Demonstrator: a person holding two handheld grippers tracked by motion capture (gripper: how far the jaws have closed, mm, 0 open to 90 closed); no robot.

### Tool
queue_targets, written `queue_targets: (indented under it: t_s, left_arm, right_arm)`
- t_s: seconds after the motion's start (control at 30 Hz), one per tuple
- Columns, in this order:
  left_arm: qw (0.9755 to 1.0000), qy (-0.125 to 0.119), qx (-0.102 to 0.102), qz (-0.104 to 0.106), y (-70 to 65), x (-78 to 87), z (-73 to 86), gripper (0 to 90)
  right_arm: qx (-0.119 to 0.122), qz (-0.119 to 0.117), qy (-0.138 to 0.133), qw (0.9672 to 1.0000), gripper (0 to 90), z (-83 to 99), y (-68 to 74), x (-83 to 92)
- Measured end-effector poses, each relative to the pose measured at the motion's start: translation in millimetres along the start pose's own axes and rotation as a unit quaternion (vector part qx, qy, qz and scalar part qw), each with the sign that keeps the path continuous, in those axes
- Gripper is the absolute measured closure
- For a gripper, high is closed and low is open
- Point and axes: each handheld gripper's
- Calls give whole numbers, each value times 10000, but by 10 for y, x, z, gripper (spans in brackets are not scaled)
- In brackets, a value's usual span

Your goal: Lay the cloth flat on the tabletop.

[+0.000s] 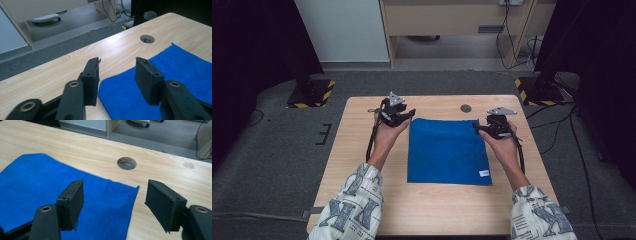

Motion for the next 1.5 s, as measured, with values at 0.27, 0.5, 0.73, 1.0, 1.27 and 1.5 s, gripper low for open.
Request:
queue_targets:
  t_s: [0.27,0.5,0.73,1.0,1.27,1.5]
  left_arm:
    - [9994,85,-90,332,-61,190,194,444]
    - [9992,90,-77,389,-50,241,285,391]
    - [9987,180,-91,471,-99,318,346,387]
    - [9972,304,-178,661,-249,471,524,395]
    - [9939,493,-214,961,-444,605,817,389]
    - [9915,666,-216,1093,-505,696,956,379]
  right_arm:
    - [-2,-388,47,9992,372,118,83,224]
    - [200,-757,-10,9969,522,131,306,315]
    - [449,-1196,22,9918,621,122,643,401]
    - [599,-1310,166,9894,675,251,774,551]
    - [490,-985,406,9931,652,541,616,723]
    - [335,-705,645,9949,637,704,470,828]
Point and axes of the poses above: each handheld gripper's, and its own axes: x roughly backward along the jaws, z roughly out of its underside, y roughly to its left, and after that the axes turned 14 degrees about -y, right-handed
